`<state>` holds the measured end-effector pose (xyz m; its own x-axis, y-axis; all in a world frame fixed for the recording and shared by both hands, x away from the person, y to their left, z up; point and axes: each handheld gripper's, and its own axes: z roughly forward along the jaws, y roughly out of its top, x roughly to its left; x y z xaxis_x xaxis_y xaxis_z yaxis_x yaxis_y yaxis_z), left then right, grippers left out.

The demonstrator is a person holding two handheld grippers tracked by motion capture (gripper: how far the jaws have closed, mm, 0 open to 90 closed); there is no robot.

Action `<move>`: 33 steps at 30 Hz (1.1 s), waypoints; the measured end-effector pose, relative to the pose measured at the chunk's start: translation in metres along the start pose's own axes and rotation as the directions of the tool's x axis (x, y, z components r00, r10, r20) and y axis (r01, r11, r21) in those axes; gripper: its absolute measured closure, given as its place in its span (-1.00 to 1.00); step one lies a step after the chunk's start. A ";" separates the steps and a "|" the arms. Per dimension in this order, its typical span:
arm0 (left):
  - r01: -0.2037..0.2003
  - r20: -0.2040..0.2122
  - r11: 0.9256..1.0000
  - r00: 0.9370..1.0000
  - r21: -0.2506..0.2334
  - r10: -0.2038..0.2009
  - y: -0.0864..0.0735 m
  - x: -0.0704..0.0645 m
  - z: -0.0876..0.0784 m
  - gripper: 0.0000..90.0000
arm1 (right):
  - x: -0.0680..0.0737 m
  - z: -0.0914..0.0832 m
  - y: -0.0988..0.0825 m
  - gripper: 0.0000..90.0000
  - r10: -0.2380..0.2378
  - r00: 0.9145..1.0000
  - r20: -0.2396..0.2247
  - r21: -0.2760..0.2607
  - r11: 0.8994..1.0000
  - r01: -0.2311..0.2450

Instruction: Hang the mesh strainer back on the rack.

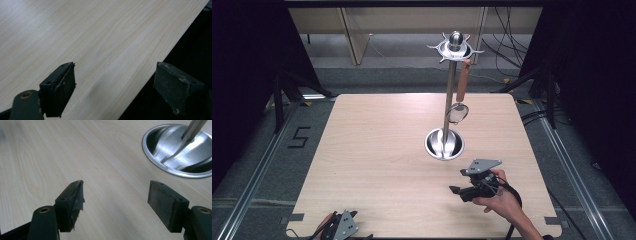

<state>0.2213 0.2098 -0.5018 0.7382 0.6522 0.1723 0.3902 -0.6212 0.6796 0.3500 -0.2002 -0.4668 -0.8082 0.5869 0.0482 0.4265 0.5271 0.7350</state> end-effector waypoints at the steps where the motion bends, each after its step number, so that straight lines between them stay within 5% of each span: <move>1: -0.001 0.000 1.000 1.000 0.000 0.001 0.000 0.000 0.000 -0.63 | 0.000 0.000 -0.001 -0.34 -0.006 1.000 -0.008 0.006 1.000 0.006; 21: -0.008 0.003 1.000 1.000 0.006 0.007 0.000 0.000 0.000 -0.63 | 0.012 0.004 -0.021 -0.46 0.041 0.999 -0.008 0.053 0.998 -0.041; 33: -0.001 0.000 1.000 1.000 0.000 0.001 0.000 0.000 0.000 -0.63 | 0.017 0.005 -0.030 -0.46 0.004 1.000 -0.008 0.069 0.998 -0.003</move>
<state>0.2214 0.2098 -0.5018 0.7383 0.6518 0.1731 0.3893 -0.6215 0.6798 0.3253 -0.2028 -0.4910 -0.8098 0.5840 0.0560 0.4559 0.5663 0.6866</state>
